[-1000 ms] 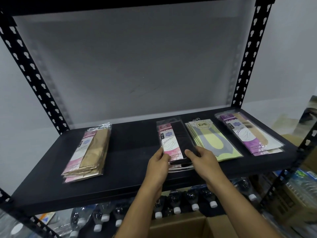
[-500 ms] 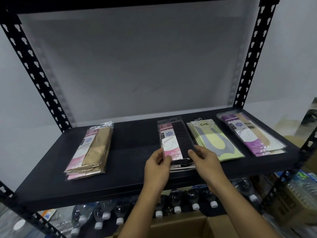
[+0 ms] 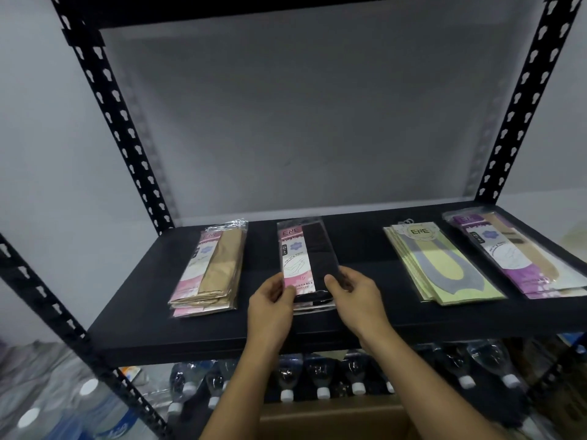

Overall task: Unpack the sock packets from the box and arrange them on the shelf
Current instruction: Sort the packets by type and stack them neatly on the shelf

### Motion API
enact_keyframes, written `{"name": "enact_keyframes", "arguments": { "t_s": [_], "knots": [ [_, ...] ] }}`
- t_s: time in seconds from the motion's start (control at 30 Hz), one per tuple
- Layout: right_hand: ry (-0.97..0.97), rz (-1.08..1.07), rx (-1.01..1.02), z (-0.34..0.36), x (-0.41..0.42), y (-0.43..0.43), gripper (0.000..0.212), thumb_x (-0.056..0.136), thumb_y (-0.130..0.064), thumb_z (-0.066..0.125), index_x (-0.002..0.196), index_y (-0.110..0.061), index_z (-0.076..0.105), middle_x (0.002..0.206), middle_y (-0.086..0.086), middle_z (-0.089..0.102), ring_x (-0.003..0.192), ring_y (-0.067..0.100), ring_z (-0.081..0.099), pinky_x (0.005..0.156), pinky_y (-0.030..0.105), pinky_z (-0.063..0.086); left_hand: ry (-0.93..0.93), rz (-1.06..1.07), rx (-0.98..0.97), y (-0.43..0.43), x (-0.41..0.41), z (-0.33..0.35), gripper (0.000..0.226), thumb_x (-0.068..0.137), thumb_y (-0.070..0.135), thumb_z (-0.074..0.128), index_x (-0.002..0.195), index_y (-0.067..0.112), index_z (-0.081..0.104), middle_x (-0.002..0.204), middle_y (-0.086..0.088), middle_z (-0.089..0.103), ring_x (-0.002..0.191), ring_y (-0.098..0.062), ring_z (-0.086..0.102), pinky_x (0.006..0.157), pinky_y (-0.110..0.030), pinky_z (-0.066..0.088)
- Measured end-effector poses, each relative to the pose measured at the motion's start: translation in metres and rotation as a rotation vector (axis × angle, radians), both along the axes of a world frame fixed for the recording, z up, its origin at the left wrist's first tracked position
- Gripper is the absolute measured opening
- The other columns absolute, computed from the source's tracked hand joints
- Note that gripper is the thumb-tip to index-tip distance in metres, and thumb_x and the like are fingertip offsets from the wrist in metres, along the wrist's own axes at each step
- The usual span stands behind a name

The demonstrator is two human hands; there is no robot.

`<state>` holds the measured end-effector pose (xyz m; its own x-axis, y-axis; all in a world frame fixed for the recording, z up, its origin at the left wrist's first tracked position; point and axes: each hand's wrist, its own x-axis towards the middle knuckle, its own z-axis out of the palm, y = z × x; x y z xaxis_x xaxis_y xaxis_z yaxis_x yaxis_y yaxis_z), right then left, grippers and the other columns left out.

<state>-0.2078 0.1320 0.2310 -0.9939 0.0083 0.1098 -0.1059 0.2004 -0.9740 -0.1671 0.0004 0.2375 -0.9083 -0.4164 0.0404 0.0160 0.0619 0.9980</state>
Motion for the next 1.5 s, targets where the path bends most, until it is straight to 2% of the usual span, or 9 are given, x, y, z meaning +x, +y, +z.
{"name": "enact_keyframes", "arguments": {
  "t_s": [0.13,0.37,0.53,0.6,0.7,0.83,0.97,1.3,1.5],
  "knots": [
    [-0.006,-0.022,-0.013,0.001,-0.009,-0.011,0.017,0.09,-0.021,0.061,0.106,-0.019,0.067,0.083,-0.018,0.065,0.08,-0.004,0.061,0.066,0.01,0.044,-0.003,0.001,-0.016,-0.01,-0.01,0.001,0.028,0.093,0.008,0.058,0.089,0.035,0.065,0.096,0.014,0.072,0.091,0.001,0.066,0.08,-0.018,0.051],
    [-0.032,-0.02,-0.015,0.0,-0.018,-0.018,0.01,0.091,-0.023,0.061,0.097,-0.031,0.063,0.082,-0.019,0.063,0.08,-0.004,0.06,0.065,0.009,0.042,0.012,0.003,0.041,-0.016,-0.019,-0.002,0.023,0.094,0.008,0.056,0.1,0.028,0.067,0.098,0.011,0.072,0.092,-0.003,0.067,0.083,-0.02,0.051],
    [-0.037,-0.032,-0.034,0.0,-0.019,-0.016,0.025,0.092,-0.027,0.059,0.114,-0.016,0.065,0.079,-0.023,0.058,0.075,-0.007,0.056,0.062,0.008,0.04,0.006,0.0,0.044,-0.017,-0.021,0.0,0.024,0.095,0.01,0.055,0.115,0.017,0.066,0.098,0.011,0.071,0.092,-0.002,0.066,0.076,-0.017,0.049],
    [-0.039,-0.041,-0.032,0.001,-0.018,-0.014,0.036,0.092,-0.031,0.058,0.122,-0.011,0.06,0.094,-0.016,0.064,0.082,-0.004,0.056,0.072,0.01,0.041,-0.001,0.015,0.034,-0.017,-0.021,0.002,0.03,0.096,0.012,0.055,0.126,0.012,0.061,0.107,0.008,0.068,0.098,-0.005,0.064,0.081,-0.018,0.047],
    [-0.03,-0.062,-0.019,0.005,-0.014,-0.004,0.049,0.091,-0.035,0.058,0.133,-0.011,0.051,0.124,-0.001,0.062,0.103,0.004,0.055,0.089,0.019,0.042,0.004,0.06,-0.095,-0.014,-0.019,0.006,0.043,0.096,0.021,0.057,0.138,0.013,0.052,0.129,0.001,0.062,0.112,-0.009,0.057,0.087,-0.019,0.043],
    [0.025,-0.13,0.039,0.014,-0.008,0.023,0.042,0.089,-0.034,0.061,0.126,-0.015,0.057,0.121,-0.002,0.064,0.108,0.007,0.058,0.091,0.022,0.045,0.173,0.101,-0.298,0.011,-0.007,0.018,0.038,0.094,0.021,0.06,0.132,0.022,0.057,0.13,0.01,0.059,0.117,-0.002,0.053,0.084,-0.003,0.036],
    [0.085,-0.227,0.106,0.025,-0.002,0.068,0.035,0.088,-0.03,0.063,0.12,-0.015,0.06,0.115,-0.004,0.065,0.106,0.008,0.059,0.091,0.023,0.045,0.266,0.011,-0.327,0.059,-0.002,0.029,0.032,0.092,0.021,0.063,0.124,0.027,0.061,0.117,0.018,0.058,0.107,0.003,0.055,0.085,-0.006,0.039],
    [0.054,-0.4,0.445,0.015,-0.015,0.198,0.045,0.087,-0.023,0.062,0.127,-0.006,0.054,0.129,0.013,0.055,0.123,0.028,0.048,0.1,0.036,0.042,-0.048,-0.348,-0.284,0.17,-0.032,-0.001,0.056,0.092,0.03,0.064,0.143,0.02,0.044,0.136,0.007,0.047,0.129,-0.012,0.047,0.104,-0.026,0.041],
    [-0.042,-0.328,0.434,0.007,-0.025,0.212,0.051,0.088,-0.021,0.062,0.134,-0.003,0.049,0.135,0.016,0.053,0.125,0.028,0.049,0.101,0.031,0.039,-0.087,-0.331,-0.256,0.189,-0.046,-0.003,0.041,0.094,0.02,0.06,0.134,0.02,0.053,0.097,0.027,0.052,0.084,0.012,0.052,0.071,-0.008,0.039]
  ]
}}
